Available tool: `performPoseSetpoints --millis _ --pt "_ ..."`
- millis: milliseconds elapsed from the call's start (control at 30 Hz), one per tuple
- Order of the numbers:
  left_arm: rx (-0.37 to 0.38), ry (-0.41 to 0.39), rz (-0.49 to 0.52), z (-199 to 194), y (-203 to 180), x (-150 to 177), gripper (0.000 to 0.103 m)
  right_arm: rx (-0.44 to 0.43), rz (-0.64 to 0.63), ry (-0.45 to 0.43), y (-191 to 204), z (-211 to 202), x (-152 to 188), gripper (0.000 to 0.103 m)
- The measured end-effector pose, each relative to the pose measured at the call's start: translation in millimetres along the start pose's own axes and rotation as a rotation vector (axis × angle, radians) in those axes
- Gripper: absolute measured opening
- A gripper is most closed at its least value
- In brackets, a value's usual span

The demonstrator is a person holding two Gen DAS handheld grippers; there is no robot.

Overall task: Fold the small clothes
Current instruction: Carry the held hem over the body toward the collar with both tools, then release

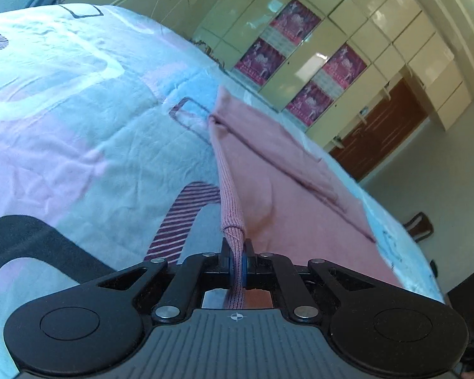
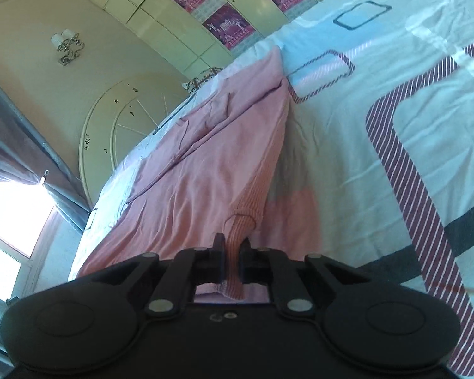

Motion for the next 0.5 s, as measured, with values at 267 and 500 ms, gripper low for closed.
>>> performPoseSetpoints --millis 267,500 --pt "-0.050 0.000 -0.153 3.8 16.0 8.7 0.004 0.050 0.082 0.035 -21.7 15.2 7.6 0.008" --pt "0.038 -0.139 -0.222 30.7 -23.4 -52.8 0.004 -0.033 -0.003 -0.121 20.4 24.9 -60.9 0.007"
Point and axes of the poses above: each gripper's, at about its wrist camera, not at the fingertips, and z roughly the way its jaws point, y to its left, x to its underside, the point moved 3 cm from there along z, roughly the way its jaws point, and after that the axes turned 14 degrees about -y, right-handed, at the moved point
